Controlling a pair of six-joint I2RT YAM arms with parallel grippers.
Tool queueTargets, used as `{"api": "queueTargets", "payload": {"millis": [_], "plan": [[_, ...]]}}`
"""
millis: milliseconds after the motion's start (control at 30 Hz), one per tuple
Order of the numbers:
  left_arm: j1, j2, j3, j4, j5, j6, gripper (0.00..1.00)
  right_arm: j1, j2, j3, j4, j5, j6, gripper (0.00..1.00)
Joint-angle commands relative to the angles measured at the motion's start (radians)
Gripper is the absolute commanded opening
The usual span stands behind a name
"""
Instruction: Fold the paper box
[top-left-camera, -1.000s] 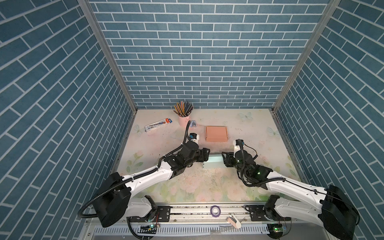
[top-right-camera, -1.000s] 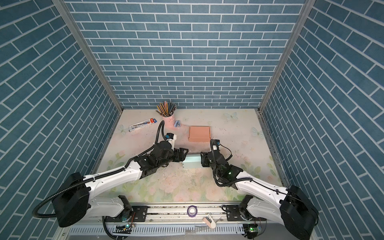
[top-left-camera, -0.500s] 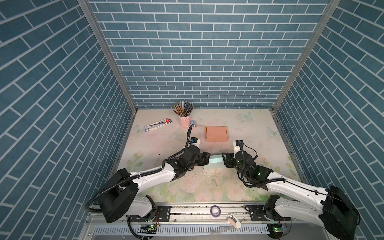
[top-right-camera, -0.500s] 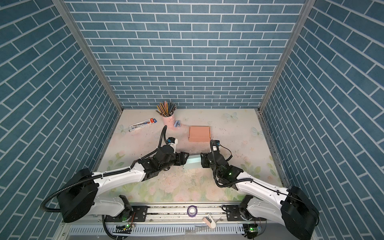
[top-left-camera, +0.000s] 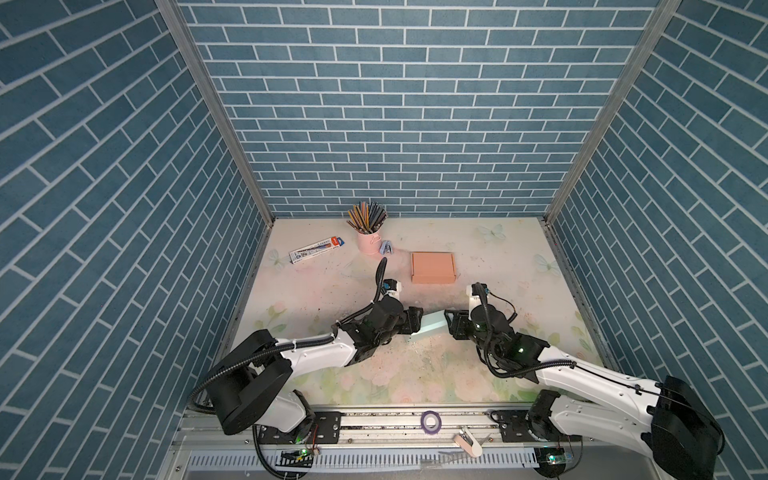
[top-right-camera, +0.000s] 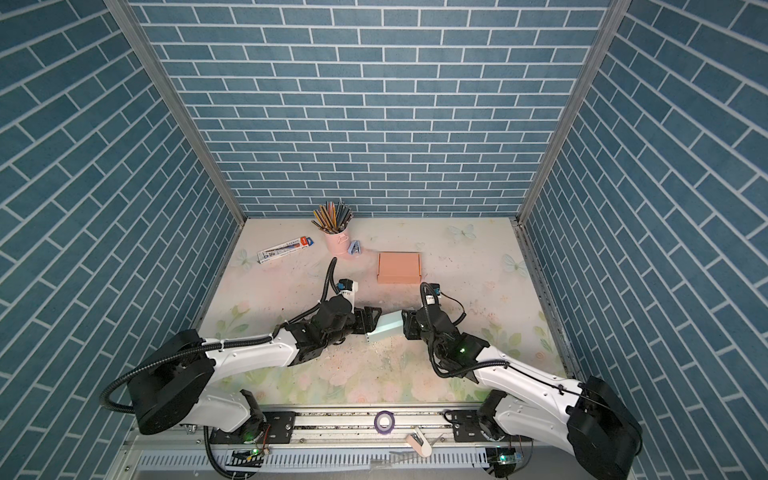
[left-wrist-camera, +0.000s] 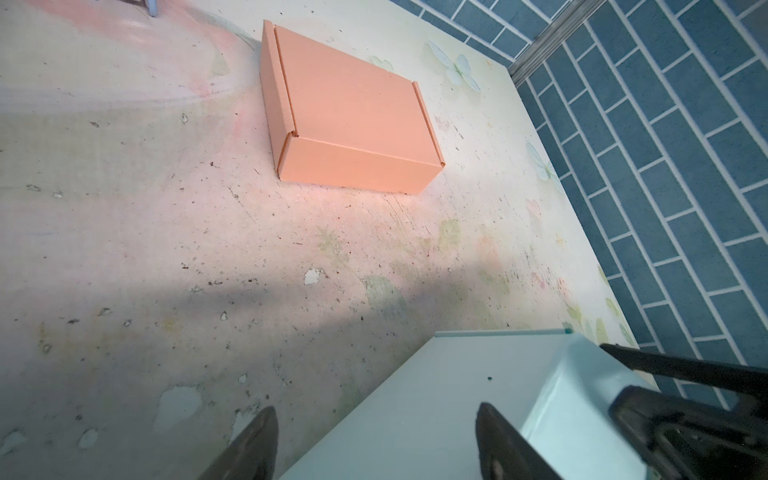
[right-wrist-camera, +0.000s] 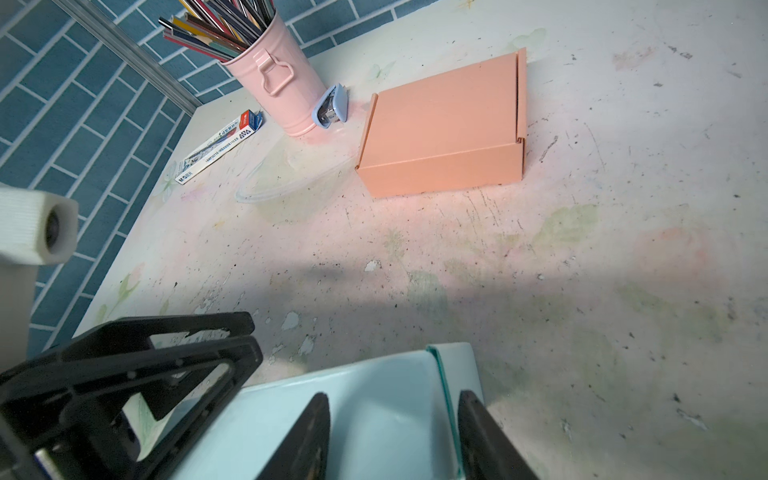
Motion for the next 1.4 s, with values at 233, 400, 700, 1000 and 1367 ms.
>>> {"api": "queueTargets", "payload": {"millis": [233,400,700,1000,1367], "plan": [[-0.009,0.057,-0.042,-0.103,-0.036,0.022,0.75,0.003,0.067,-0.058,-0.036,0.015,0.036,0.5],[-0.009,0.061,-0.034,-0.097,-0.037,0.027,0.75,0.003,0.145,-0.039,-0.004,0.016,0.02,0.5],[-0.011,0.076,-0.026,-0.109,-0.09,0.083,0.75,0.003,0.161,-0.066,0.015,0.007,0.029,0.5],[-0.05,0.095,-0.055,-0.076,-0.206,0.156,0.75,0.004,0.17,-0.087,0.026,-0.009,0.041,0.5],[-0.068,0.118,-0.103,0.026,-0.251,0.242,0.75,0.002,0.083,0.056,-0.179,0.027,-0.058,0.62]]}}
